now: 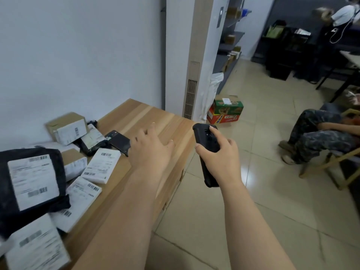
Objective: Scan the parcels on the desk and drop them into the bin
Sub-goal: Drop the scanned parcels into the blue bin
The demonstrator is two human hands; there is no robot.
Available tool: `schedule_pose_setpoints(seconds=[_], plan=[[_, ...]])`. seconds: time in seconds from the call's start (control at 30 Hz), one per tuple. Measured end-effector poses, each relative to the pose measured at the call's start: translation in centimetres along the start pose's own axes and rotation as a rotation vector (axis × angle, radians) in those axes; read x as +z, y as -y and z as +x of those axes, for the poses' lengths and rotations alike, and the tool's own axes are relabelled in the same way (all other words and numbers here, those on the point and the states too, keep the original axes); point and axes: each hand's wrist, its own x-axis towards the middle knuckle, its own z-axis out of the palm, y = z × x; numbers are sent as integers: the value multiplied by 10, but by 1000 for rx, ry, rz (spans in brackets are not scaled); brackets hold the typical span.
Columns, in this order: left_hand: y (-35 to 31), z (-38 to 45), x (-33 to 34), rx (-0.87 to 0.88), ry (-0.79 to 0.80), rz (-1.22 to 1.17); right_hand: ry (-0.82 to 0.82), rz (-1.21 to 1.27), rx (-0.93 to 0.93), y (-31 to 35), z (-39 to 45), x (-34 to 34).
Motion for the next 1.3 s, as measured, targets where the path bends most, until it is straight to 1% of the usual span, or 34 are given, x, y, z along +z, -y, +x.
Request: schedule_pose_setpoints(seconds=[0.1, 0.2, 0.33, 0.5, 0.63, 0.77, 0.87, 1.03, 1.3], plan=[[-12, 33, 17, -16, 8, 11, 8, -5, 15, -6, 46, 5], [-23, 73, 40, -60, -24, 19, 42, -23, -4, -12, 97, 13], [-37, 123, 77, -123, -63, 14, 150, -61, -50, -17, 169, 27], [-59, 178, 108, -310, -104, -47, 305, -102, -128, -12, 262, 42], [-62, 199, 119, -465, -159, -77, 421, -155, -178, -8, 315, 70], [-37, 213, 122, -641, -169, 9, 587, -228, -217, -6, 337, 114], [-11, 227, 124, -751, -155, 36, 705, -216, -250, -7, 344, 156], [33, 248, 130, -865, -176, 57, 825, -199, -246, -6, 351, 226], [93, 271, 165, -1037, -109, 69, 962, -305, -233, -26, 365, 326]])
